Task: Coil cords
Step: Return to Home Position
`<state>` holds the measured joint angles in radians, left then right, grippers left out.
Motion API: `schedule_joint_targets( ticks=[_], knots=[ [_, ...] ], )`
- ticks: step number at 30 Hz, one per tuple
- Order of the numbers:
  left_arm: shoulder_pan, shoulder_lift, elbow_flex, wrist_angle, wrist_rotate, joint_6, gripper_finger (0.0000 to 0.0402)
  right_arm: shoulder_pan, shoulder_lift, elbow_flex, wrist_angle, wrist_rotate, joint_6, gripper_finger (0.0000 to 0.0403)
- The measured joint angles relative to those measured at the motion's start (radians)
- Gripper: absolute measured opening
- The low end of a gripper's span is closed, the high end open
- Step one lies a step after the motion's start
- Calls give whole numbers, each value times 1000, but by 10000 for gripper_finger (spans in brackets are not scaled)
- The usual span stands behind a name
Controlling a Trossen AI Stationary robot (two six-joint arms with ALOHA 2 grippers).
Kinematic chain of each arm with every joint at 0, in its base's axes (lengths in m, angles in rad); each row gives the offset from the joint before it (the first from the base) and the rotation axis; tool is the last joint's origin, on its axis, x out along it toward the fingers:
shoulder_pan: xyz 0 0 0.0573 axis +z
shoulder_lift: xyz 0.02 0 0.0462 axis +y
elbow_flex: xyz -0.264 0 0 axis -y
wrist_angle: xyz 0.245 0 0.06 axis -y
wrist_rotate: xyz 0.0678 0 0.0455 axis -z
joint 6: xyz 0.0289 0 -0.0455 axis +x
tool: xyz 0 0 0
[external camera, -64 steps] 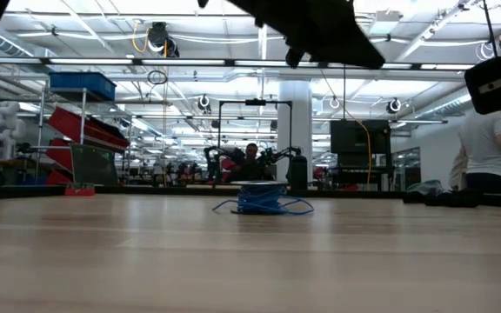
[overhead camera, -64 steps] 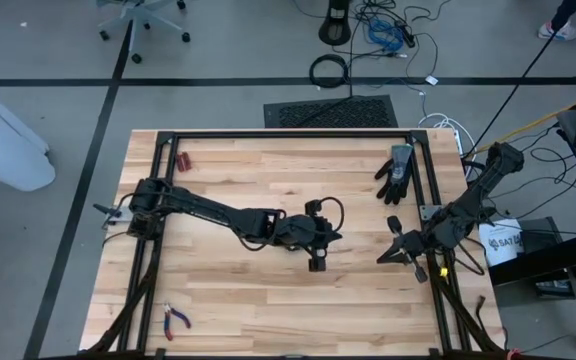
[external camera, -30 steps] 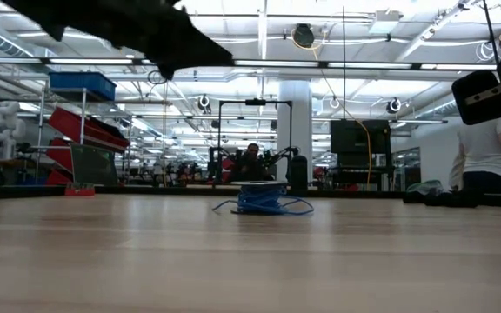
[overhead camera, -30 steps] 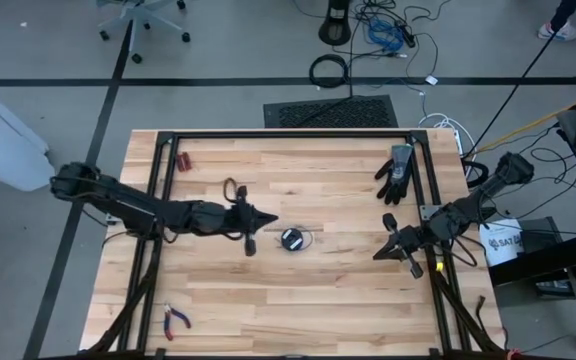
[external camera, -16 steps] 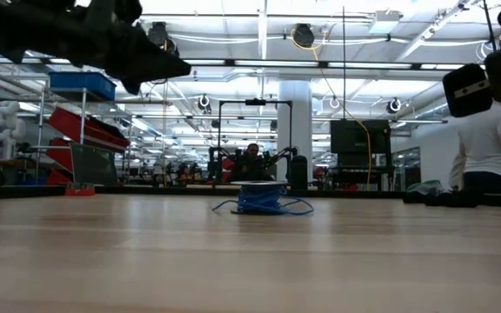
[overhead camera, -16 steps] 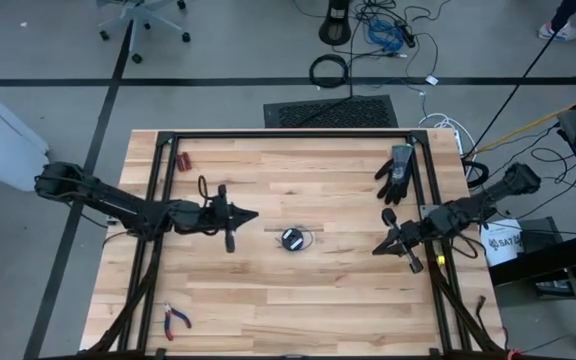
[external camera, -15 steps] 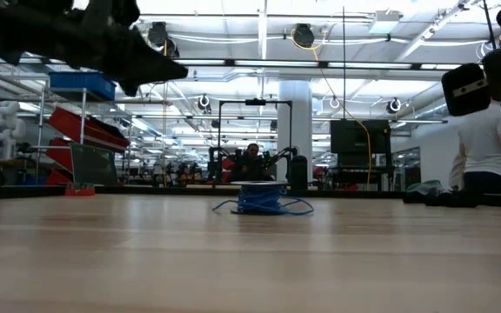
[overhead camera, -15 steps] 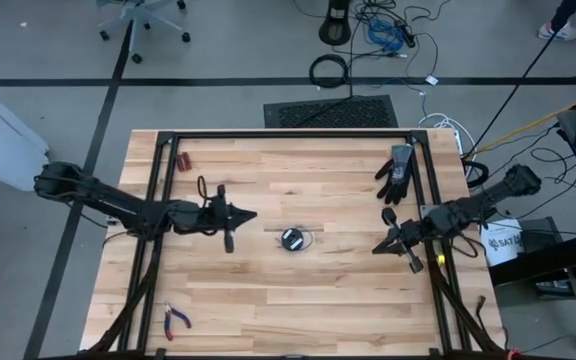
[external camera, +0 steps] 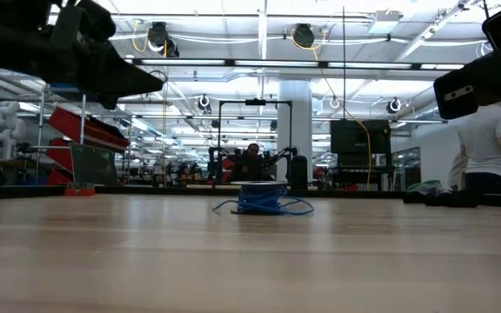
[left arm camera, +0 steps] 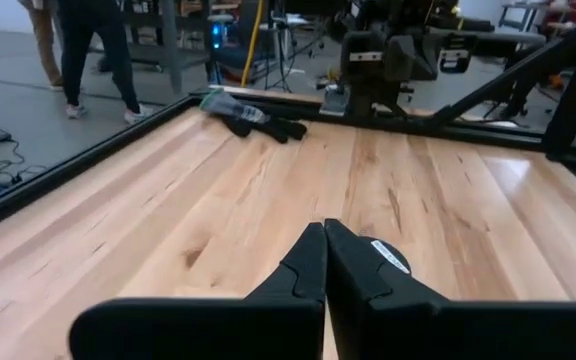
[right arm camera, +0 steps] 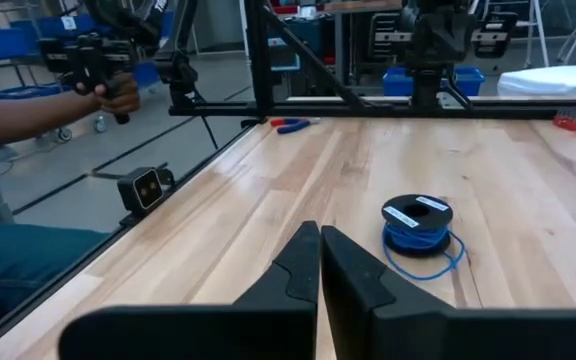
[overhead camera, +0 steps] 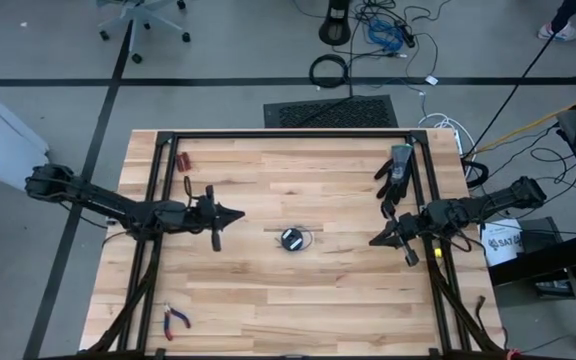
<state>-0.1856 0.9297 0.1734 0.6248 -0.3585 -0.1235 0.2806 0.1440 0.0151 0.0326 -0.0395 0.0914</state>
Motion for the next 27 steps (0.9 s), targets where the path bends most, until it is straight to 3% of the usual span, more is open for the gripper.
schedule_joint_targets(
  ticks=[8,18,27],
  knots=[
    [0,-102,-105,79,-1,-8,1,0,0,0,-8,-11,-5,0],
    [0,-203,-166,45,-8,-18,1,0,0,0,-10,-10,-10,0],
    [0,-297,-166,45,-8,144,1,0,0,0,-11,-10,-8,0]
  ],
)
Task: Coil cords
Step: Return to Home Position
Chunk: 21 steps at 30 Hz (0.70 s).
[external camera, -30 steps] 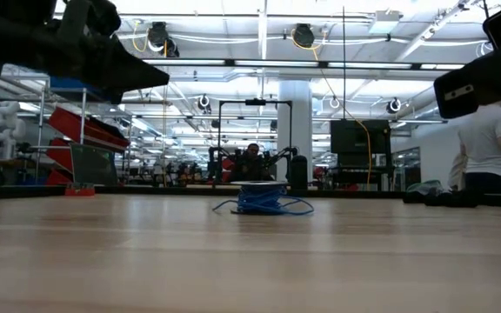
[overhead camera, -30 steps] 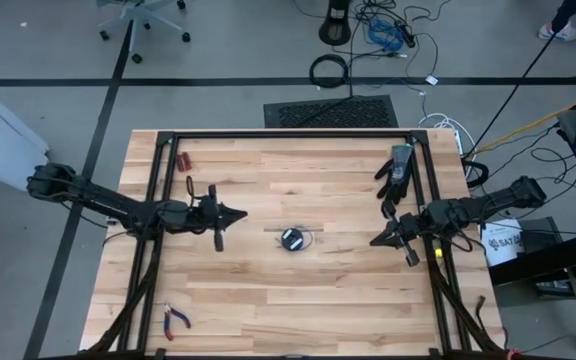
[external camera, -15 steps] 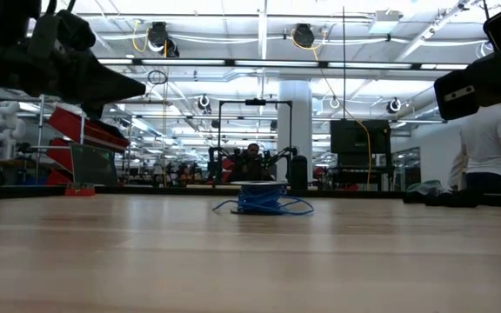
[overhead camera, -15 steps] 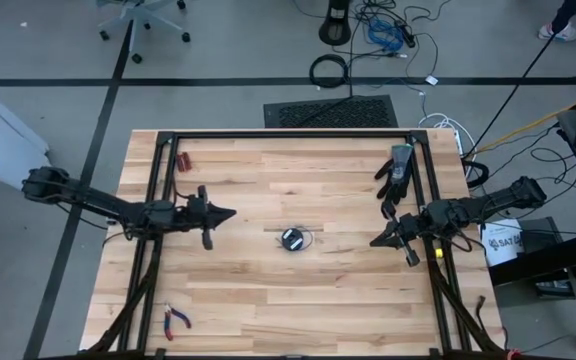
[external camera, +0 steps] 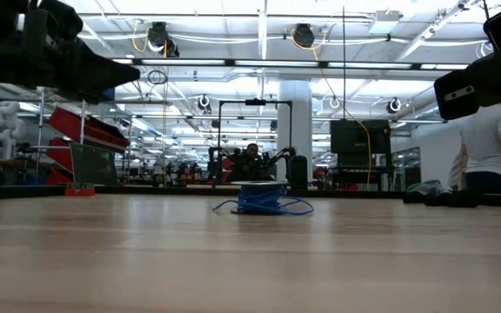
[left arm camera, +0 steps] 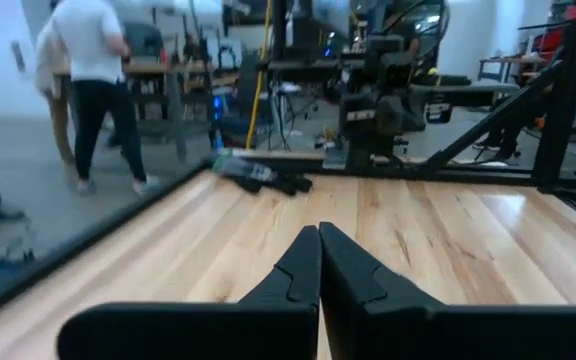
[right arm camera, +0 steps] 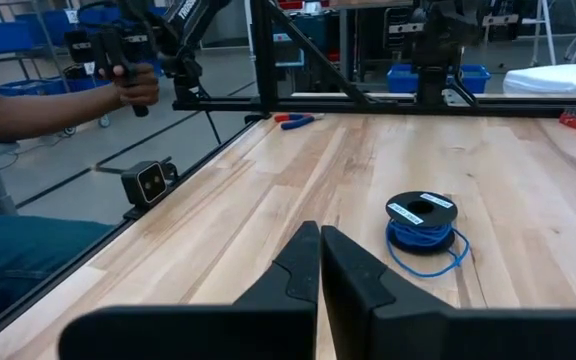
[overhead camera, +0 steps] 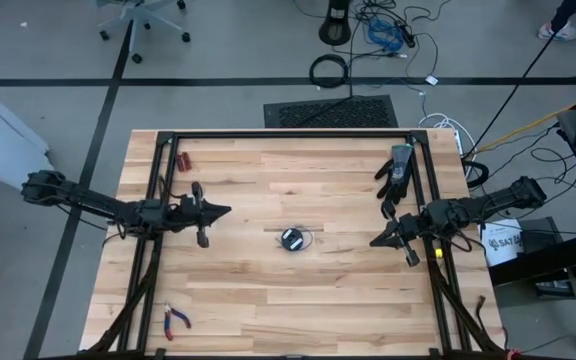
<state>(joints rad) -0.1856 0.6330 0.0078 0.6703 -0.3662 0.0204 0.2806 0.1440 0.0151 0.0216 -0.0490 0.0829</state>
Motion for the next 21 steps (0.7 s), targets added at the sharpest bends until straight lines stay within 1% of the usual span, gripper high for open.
schedule_joint_targets(
  ticks=[4,7,13,19,21],
  knots=[
    [6,-69,0,-30,39,60,1,0,0,0,-1,4,5,0],
    [9,-126,0,-90,56,64,1,0,0,0,-5,28,9,0],
    [9,-230,0,-201,129,64,1,0,0,0,-5,30,9,0],
    [10,-302,0,-288,139,65,1,0,0,0,-5,27,9,0],
    [10,-328,0,-316,157,72,1,0,0,0,-5,26,10,0]
  ],
)
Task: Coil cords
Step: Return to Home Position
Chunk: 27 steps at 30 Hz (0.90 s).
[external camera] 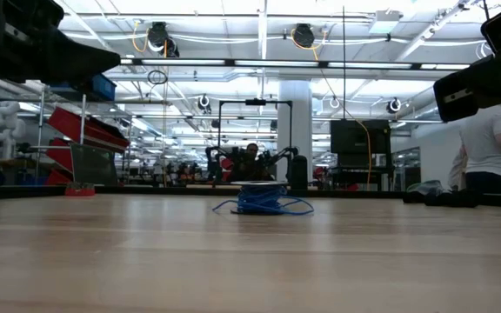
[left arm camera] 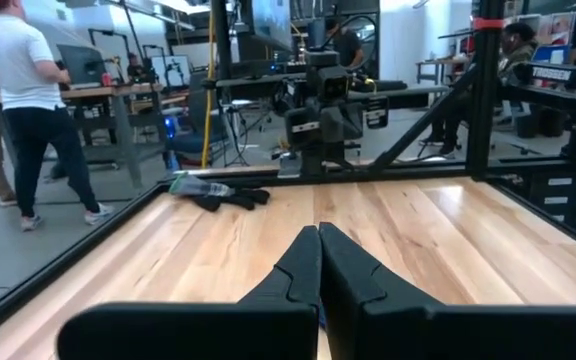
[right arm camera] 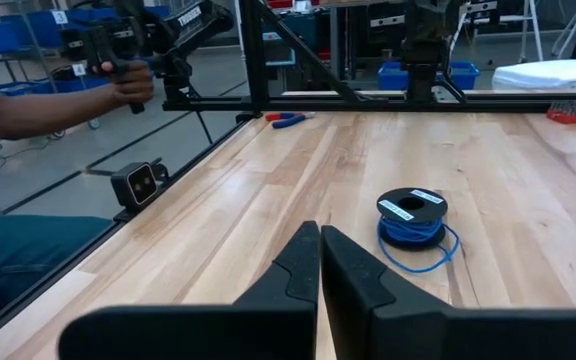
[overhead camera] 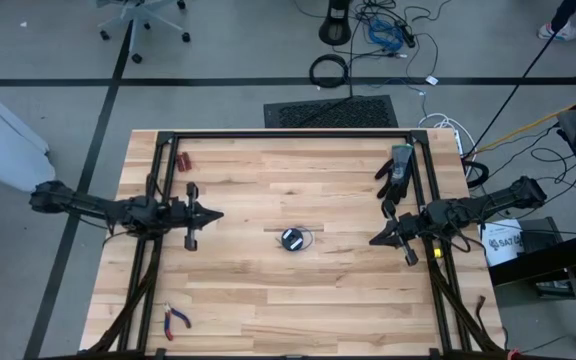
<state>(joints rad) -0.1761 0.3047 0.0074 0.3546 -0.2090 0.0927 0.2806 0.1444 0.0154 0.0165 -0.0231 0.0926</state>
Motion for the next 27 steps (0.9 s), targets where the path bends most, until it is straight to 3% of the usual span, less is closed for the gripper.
schedule_joint_targets(
  ticks=[16,22,27],
  knots=[
    [0,-304,0,-304,6,7,1,0,0,0,0,25,-7,0],
    [24,-305,0,-306,27,50,1,0,0,0,0,26,-7,0],
    [92,-305,0,-292,122,70,1,0,0,0,0,26,-15,0]
  ],
)
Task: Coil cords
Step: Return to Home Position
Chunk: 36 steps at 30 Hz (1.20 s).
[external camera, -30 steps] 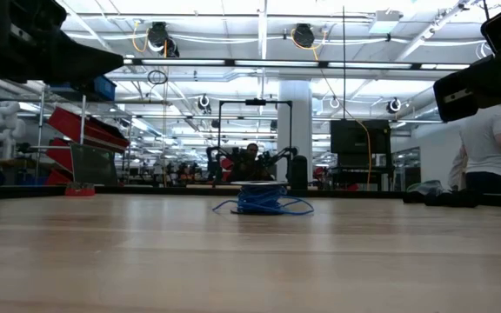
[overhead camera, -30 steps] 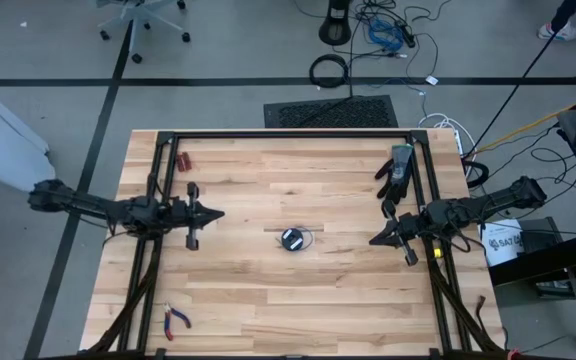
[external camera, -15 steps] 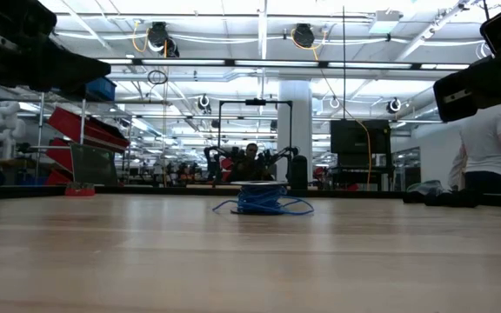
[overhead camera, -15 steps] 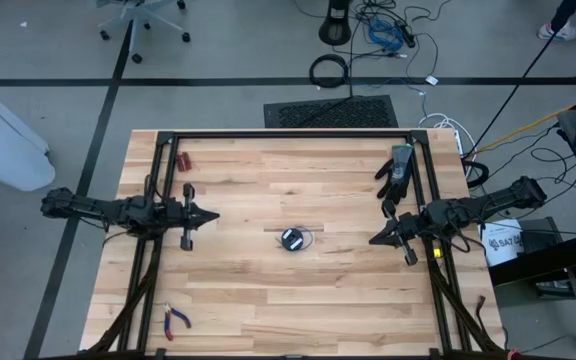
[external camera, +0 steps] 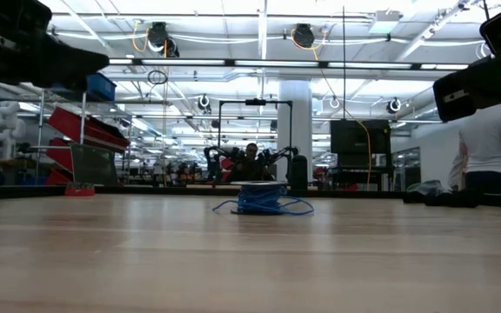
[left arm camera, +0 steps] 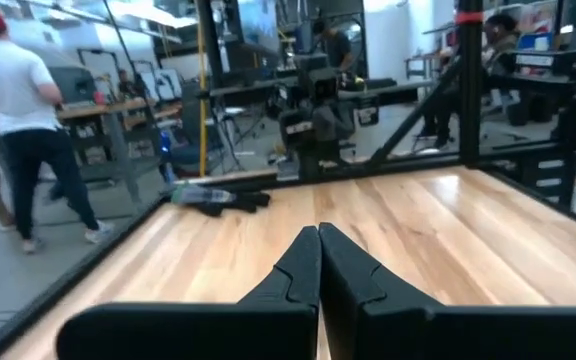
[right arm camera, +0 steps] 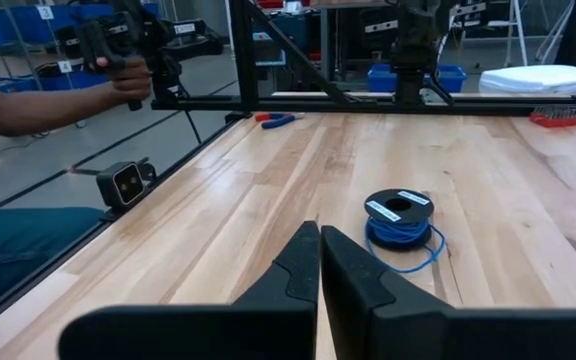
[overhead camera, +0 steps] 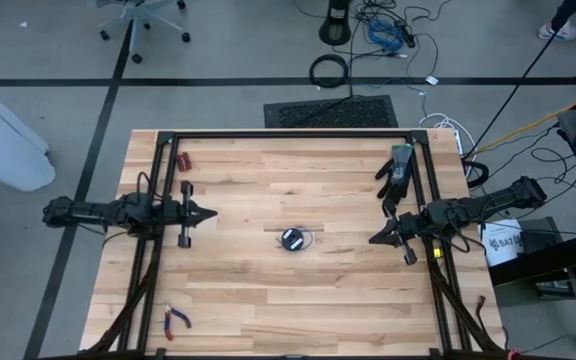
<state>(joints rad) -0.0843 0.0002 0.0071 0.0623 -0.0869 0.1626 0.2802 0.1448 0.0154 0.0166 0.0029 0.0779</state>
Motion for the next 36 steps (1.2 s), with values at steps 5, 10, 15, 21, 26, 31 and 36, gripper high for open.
schedule_joint_targets(
  ticks=[5,10,15,21,26,31,36],
  knots=[
    [65,0,0,-45,86,-42,1,0,0,0,0,5,5,0],
    [86,0,0,-49,112,-58,1,0,0,0,0,6,15,0],
    [69,2,0,-51,136,-103,1,0,0,0,3,24,15,0],
    [31,6,0,-51,136,-108,1,-22,0,0,6,48,6,0],
    [6,6,0,-50,135,-154,1,-97,-1,0,9,56,-31,0],
    [-10,6,0,-50,134,-158,1,-160,-2,0,8,50,-34,0],
    [-11,6,0,-49,124,-157,1,-179,-2,0,8,49,-10,0]
  ],
)
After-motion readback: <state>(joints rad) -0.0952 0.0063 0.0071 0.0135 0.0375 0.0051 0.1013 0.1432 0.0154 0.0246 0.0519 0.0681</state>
